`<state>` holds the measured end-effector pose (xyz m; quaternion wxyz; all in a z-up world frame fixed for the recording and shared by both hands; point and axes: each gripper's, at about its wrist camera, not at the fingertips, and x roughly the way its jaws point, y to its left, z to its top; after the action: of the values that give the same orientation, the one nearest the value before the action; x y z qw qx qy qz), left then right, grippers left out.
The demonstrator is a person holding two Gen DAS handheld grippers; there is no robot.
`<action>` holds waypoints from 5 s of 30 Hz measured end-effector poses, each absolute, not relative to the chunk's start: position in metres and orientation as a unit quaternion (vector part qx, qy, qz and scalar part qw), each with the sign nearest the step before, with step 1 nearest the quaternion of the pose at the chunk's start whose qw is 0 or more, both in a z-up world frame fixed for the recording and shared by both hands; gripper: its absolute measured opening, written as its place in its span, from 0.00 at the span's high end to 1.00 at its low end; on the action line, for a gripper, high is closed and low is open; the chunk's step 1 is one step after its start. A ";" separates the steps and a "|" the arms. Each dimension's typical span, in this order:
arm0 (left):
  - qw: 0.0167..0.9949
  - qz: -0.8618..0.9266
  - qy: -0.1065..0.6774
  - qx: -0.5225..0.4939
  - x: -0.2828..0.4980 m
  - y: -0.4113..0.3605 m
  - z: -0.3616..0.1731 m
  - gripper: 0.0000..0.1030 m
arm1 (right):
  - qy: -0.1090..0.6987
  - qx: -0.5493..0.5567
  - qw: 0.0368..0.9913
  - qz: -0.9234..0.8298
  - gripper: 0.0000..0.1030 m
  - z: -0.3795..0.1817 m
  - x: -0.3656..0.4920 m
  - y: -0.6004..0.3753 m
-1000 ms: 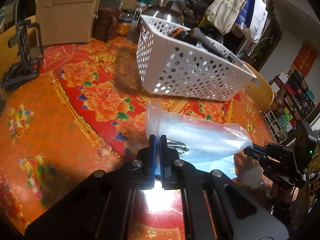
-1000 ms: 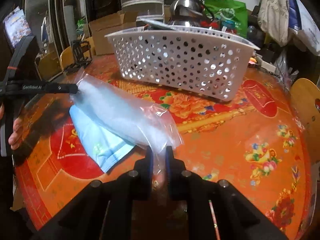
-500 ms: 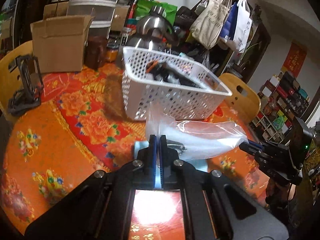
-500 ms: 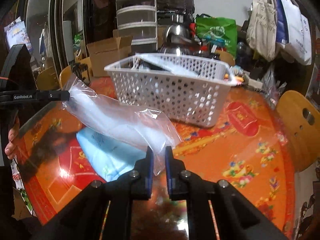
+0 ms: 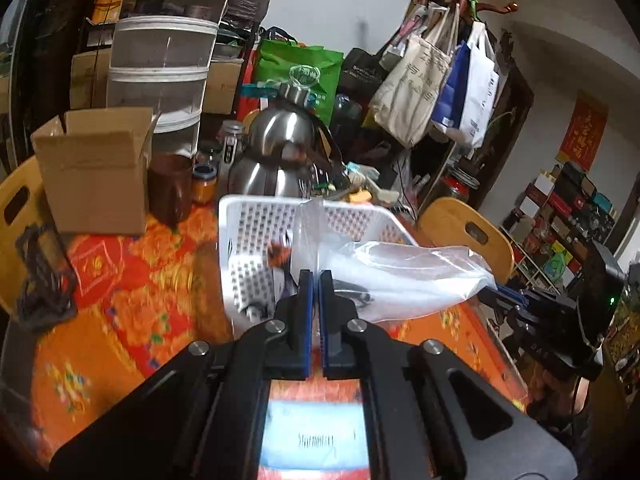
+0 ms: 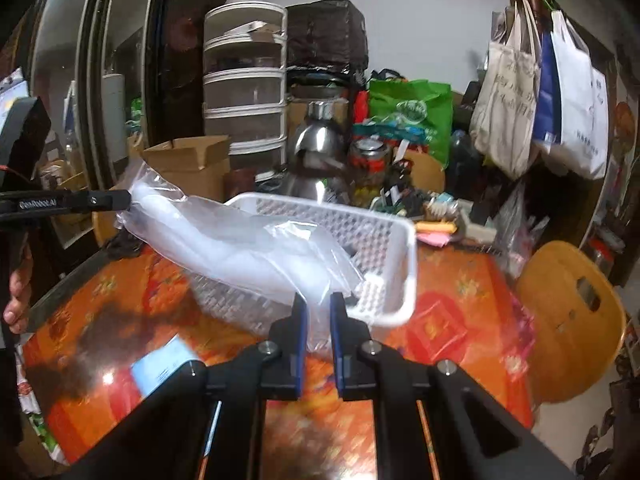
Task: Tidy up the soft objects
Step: 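Carry the clear bag into the white basket and open both tools, then move both tools to the blue moist toilet paper pack and close on it, then lift the blue pack into the white basket and open both tools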
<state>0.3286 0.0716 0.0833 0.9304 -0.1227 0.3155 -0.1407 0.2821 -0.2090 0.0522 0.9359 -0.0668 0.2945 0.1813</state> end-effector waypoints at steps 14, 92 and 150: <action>0.926 -0.102 0.354 -0.088 0.457 0.046 0.070 0.98 | 0.314 -0.076 0.936 0.139 0.91 0.035 0.388 -0.211; 0.881 -0.159 0.445 0.029 0.236 0.025 -0.135 0.60 | 0.444 -0.059 0.853 0.267 0.74 -0.113 0.212 -0.126; 0.951 -0.183 0.247 -0.004 0.291 0.004 0.106 0.78 | 0.248 -0.107 0.941 0.204 0.92 0.093 0.258 -0.161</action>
<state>0.2913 0.0042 0.1059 0.9515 -0.0042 0.2470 -0.1835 0.2577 -0.1613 0.0934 0.9411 -0.1067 0.2480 0.2035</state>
